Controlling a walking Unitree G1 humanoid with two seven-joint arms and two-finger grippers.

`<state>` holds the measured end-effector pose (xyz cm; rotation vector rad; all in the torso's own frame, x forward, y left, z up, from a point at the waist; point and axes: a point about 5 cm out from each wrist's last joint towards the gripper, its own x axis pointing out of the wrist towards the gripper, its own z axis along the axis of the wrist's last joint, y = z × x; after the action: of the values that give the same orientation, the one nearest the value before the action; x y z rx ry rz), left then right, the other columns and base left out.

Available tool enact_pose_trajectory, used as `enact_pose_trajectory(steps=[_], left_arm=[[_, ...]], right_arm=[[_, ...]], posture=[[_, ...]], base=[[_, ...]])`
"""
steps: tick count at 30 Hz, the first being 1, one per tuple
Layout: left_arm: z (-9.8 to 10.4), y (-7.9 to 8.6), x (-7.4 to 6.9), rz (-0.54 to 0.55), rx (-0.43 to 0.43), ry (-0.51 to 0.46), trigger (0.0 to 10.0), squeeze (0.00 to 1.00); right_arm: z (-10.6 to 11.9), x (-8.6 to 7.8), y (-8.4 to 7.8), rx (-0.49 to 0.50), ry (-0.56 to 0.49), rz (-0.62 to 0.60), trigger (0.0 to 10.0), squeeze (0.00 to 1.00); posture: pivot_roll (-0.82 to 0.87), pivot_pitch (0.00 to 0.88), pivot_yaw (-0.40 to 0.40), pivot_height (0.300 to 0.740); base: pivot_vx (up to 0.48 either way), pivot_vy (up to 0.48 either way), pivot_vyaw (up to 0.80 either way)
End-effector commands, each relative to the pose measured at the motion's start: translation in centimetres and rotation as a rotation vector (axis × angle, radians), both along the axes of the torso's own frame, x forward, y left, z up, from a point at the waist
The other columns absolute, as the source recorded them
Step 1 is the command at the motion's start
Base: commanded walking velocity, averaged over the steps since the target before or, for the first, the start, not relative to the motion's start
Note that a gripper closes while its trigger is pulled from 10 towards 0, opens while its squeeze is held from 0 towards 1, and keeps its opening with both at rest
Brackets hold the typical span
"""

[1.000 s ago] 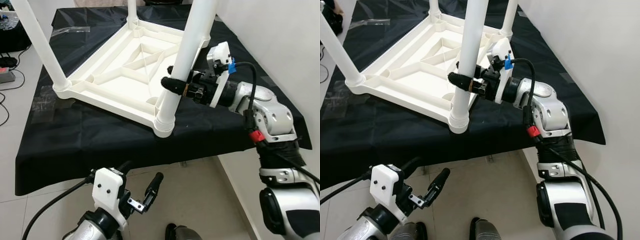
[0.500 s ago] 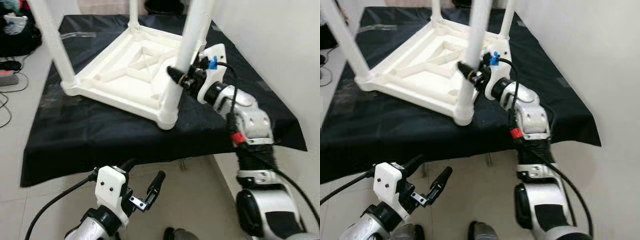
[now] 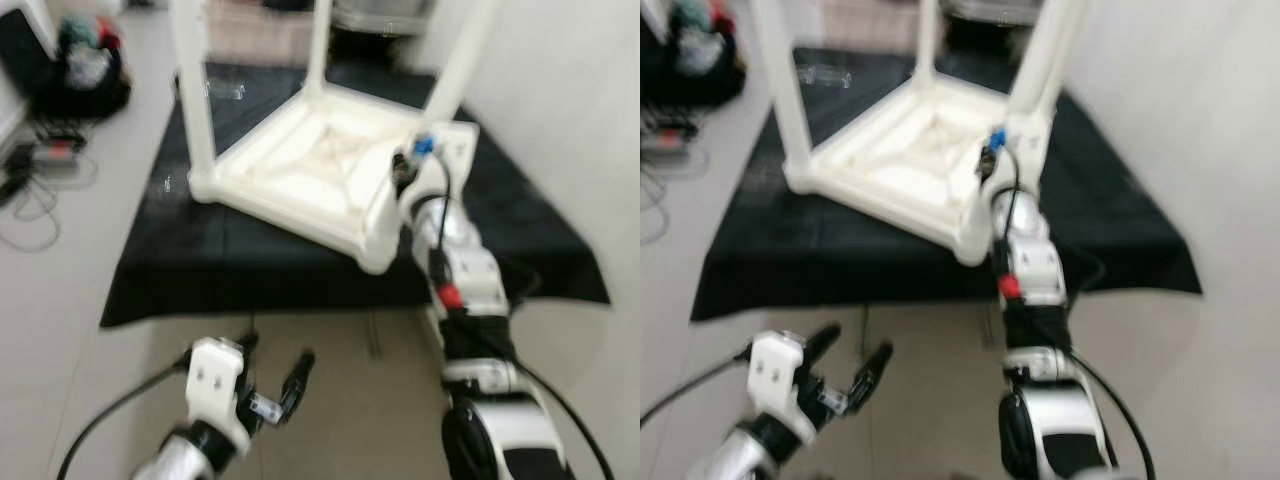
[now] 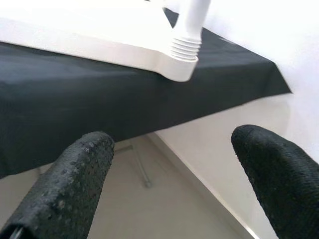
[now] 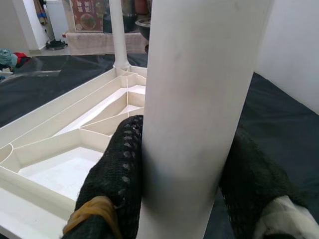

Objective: Building children table

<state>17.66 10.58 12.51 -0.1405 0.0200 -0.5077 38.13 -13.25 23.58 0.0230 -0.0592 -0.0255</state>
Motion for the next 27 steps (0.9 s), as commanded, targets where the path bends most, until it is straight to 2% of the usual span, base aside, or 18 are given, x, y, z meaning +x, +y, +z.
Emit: enact_pose_trajectory(steps=[1, 2, 4, 5, 6, 7, 11, 16, 20, 22, 24, 25, 27], left_arm=[[-0.3, -0.1, 0.0, -0.004, 0.012, 0.002, 10.0, 0.00], [-0.3, -0.1, 0.2, -0.004, 0.012, -0.001, 10.0, 0.00], [-0.4, -0.1, 0.2, -0.003, 0.012, -0.003, 10.0, 0.00], [-0.4, -0.1, 0.3, -0.002, 0.013, -0.005, 10.0, 0.00], [-0.4, -0.1, 0.3, -0.002, 0.014, -0.006, 10.0, 0.00], [-0.4, -0.1, 0.4, -0.001, 0.015, -0.007, 10.0, 0.00], [-0.5, -0.1, 0.5, -0.001, 0.012, -0.007, 10.0, 0.00], [-0.5, 0.0, 0.7, 0.000, 0.009, -0.002, 10.0, 0.00], [-0.6, 0.6, 1.3, 0.045, 0.009, 0.016, 10.0, 0.00], [-0.6, 0.7, 1.4, 0.056, 0.011, 0.018, 10.0, 0.00], [-0.6, 1.2, 1.9, 0.097, 0.025, 0.017, 10.0, 0.00], [-0.6, 1.2, 1.9, 0.097, 0.025, 0.017, 10.0, 0.00], [-0.5, 1.7, 2.2, 0.133, 0.046, 0.007, 10.0, 0.00]], right_arm=[[-1.2, 0.2, 0.5, -0.051, 0.055, 0.003, 6.2, 0.00], [-1.0, 0.2, 1.1, -0.066, 0.052, 0.043, 10.0, 0.00], [-1.0, 0.2, 1.3, -0.073, 0.051, 0.054, 10.0, 0.00], [-0.6, 0.1, 1.4, -0.058, 0.020, 0.083, 10.0, 0.67], [-0.3, 0.1, 1.5, -0.045, -0.006, 0.100, 10.0, 0.67], [0.1, 0.1, 1.6, -0.028, -0.044, 0.129, 10.0, 1.00], [1.3, 0.2, 1.2, -0.010, -0.138, 0.183, 10.0, 1.00], [1.5, 0.1, 0.3, -0.019, -0.158, 0.207, 10.0, 1.00], [0.3, -1.5, -1.4, -0.041, -0.127, 0.374, 10.0, 1.00], [0.0, -1.8, -1.7, -0.046, -0.113, 0.406, 10.0, 1.00], [-1.1, -3.3, -2.8, -0.079, -0.058, 0.515, 10.0, 1.00], [-1.1, -3.3, -2.8, -0.079, -0.058, 0.515, 10.0, 1.00], [-2.2, -4.6, -3.6, -0.094, -0.013, 0.605, 10.0, 1.00]], posture=[[-0.02, 0.064, -0.126, 0.740], [-0.02, 0.064, -0.125, 0.740], [-0.02, 0.064, -0.125, 0.740], [-0.02, 0.064, -0.123, 0.740], [-0.02, 0.064, -0.123, 0.740], [-0.02, 0.064, -0.122, 0.740], [-0.02, 0.062, -0.120, 0.740], [-0.02, 0.059, -0.120, 0.740], [-0.04, 0.041, -0.116, 0.740], [-0.04, 0.041, -0.116, 0.740], [-0.05, 0.027, -0.111, 0.740], [-0.05, 0.027, -0.111, 0.740], [-0.05, 0.017, -0.109, 0.740]], base=[[0.000, 0.000, 0.00], [0.000, 0.000, 0.00], [0.000, 0.000, 0.00], [0.000, 0.000, 0.00], [0.000, 0.000, 0.00], [0.000, 0.000, 0.00], [0.000, 0.000, 0.00], [0.000, 0.000, 0.00], [0.000, 0.000, 0.00], [0.000, 0.000, 0.00], [0.000, 0.000, 0.00], [0.000, 0.000, 0.00], [0.000, 0.000, 0.00]])
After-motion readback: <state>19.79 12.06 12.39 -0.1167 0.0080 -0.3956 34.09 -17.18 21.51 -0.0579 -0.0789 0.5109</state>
